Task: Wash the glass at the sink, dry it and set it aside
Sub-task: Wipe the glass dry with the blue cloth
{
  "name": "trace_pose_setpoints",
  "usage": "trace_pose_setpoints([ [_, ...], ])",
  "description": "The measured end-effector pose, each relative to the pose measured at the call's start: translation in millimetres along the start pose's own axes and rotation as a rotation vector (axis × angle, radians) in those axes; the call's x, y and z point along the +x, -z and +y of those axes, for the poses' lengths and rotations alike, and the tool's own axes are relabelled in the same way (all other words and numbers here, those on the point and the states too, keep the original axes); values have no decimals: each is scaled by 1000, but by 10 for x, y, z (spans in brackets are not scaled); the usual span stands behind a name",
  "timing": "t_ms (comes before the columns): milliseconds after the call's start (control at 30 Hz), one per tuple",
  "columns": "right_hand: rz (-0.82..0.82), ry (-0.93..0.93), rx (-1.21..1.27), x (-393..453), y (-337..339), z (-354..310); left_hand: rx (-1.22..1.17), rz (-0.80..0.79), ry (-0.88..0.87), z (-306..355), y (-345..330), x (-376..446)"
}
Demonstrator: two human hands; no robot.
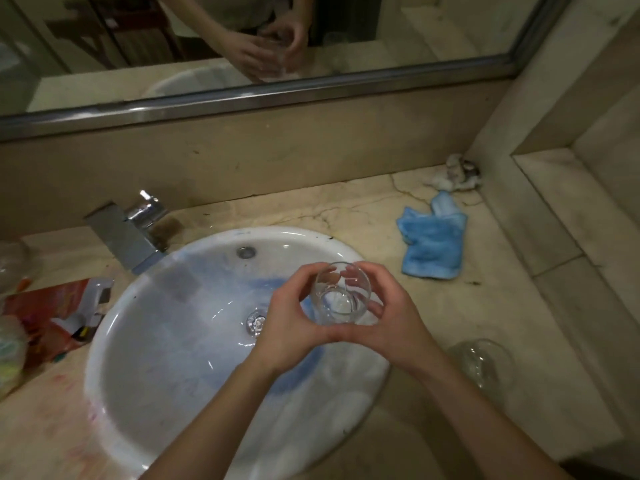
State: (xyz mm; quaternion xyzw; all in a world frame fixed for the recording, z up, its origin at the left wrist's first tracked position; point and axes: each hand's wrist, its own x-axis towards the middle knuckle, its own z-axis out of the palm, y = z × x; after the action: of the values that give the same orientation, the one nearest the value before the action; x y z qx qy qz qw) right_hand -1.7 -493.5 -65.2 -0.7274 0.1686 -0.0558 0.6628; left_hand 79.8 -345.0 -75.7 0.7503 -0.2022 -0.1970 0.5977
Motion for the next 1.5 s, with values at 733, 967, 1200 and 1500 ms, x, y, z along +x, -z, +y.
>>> trace_pose_setpoints([
  [733, 155, 15, -460, -24, 1255, 137, 646, -442, -238, -16, -1503, -471],
  [967, 227, -58, -398, -62, 1367, 227, 387, -102, -50, -103, -1456, -291],
  [1200, 123, -41, -354, 43, 1210, 209, 99, -65, 29, 6, -1407, 256],
  [1500, 269, -134, -696, 640, 1442, 464, -33, 78, 41, -10, -1252, 369],
])
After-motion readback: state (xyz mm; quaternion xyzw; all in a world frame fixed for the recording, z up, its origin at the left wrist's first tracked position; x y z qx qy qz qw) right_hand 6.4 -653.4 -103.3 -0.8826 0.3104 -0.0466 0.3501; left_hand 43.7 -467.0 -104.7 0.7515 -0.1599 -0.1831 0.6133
